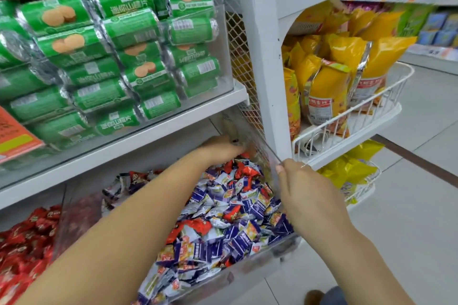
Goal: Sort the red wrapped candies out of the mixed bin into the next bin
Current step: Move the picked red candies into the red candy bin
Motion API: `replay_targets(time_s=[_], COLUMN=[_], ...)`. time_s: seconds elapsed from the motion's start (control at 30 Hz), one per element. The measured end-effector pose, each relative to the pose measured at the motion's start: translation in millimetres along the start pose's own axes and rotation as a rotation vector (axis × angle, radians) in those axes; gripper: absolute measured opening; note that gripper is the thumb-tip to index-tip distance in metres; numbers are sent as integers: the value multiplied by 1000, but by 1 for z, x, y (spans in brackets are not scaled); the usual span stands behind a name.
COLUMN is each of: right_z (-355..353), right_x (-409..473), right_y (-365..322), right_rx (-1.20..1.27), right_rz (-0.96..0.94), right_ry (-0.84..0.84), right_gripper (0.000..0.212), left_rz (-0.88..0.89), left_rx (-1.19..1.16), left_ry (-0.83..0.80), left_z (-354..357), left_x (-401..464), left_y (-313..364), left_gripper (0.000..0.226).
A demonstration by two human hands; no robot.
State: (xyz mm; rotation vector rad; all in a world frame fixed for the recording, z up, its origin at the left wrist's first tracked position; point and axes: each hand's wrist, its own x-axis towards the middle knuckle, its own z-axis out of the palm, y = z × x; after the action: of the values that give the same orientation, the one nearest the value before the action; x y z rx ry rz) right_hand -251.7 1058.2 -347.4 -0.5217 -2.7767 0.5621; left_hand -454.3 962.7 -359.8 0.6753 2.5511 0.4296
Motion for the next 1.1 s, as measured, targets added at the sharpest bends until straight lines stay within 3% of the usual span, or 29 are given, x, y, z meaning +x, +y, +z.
replay_targets(time_s=[0.03,0.13,0.2,0.27,0.33,0.57,0.73,0.97,1.1], right_z=[0,1,3,3,3,2,0,-7,-24], right_x=[0,0,1,3,4,3,3,2,-9], right_y=[1,2,1,0,0,4,2,1,-8], right_rx=[8,12,14,26,19,11,22,-32,46], right_rz=[-8,-26,-18,-11,-11,-28,-30,-5,-11], right_ry=[-2,18,31,35,28,15,27,-3,194], right_gripper=[24,23,23,22,21,22,22,27,27], left_rz=[-11,-30,-40,17,85,174,303,322,215], left_rx=[12,17,-102,-190,-170,-35,216,298,298], left_ry=[-59,-324,-422,-455,-504,-548,-358,138,264], left_z=[6,13,11,13,14,-21,-34,-10,-2], left_x=[10,24,21,17,11,-40,-109,-185,-207], left_y=[2,4,2,-6,-11,-5,-13,-67,-84], left_gripper=[66,42,51,46,24,31,19,46,57])
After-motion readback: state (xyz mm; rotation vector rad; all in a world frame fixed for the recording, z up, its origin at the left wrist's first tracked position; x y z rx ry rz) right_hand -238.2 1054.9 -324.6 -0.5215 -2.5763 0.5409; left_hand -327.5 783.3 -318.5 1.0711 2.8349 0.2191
